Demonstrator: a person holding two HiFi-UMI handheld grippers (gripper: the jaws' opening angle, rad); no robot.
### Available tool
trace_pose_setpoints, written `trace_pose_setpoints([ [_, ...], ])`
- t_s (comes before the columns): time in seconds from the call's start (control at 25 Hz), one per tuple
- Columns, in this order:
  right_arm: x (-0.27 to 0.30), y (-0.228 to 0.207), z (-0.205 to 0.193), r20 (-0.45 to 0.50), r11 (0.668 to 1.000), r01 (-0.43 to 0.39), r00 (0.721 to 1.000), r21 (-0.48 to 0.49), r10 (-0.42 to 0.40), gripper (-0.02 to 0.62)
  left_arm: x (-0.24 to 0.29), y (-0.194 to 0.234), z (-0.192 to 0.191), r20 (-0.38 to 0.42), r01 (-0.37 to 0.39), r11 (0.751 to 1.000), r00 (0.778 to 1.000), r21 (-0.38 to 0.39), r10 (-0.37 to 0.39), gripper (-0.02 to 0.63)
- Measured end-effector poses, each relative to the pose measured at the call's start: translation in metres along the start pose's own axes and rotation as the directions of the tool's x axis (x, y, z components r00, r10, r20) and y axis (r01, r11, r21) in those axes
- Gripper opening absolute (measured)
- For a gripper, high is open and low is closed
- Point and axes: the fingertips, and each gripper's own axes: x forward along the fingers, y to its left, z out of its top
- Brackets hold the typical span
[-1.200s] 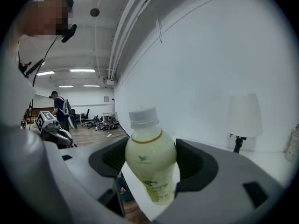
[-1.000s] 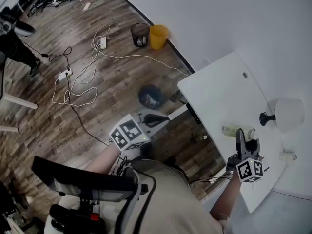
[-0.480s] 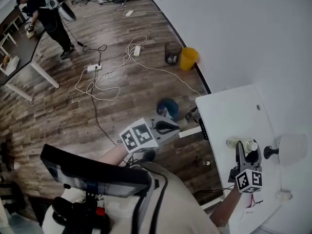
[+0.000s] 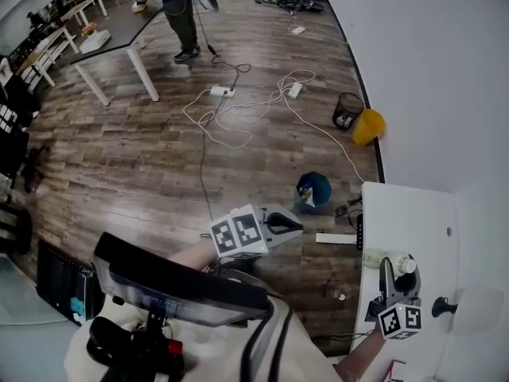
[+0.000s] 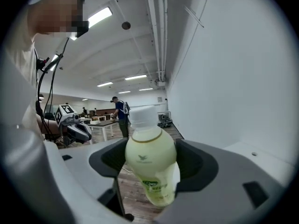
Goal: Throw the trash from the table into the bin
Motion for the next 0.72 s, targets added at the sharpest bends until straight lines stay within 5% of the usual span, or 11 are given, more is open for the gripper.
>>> trace_pose_setpoints([
  [0.32, 0.069, 0.07, 0.007, -0.003, 0.974, -0.222, 0.975, -0.044, 0.222, 0.322, -0.061, 0.025, -0.019, 0.012, -0.185, 0.981, 0.982, -0.054, 0.186, 0.012],
  [0.72, 0.163, 0.159, 0.025, -0.036, 0.957, -0.289, 0.957, -0.031, 0.288, 0.322, -0.153, 0.109, -0.057, 0.054, -0.254, 0.961, 0.964, -0.109, 0.26, 0.012],
])
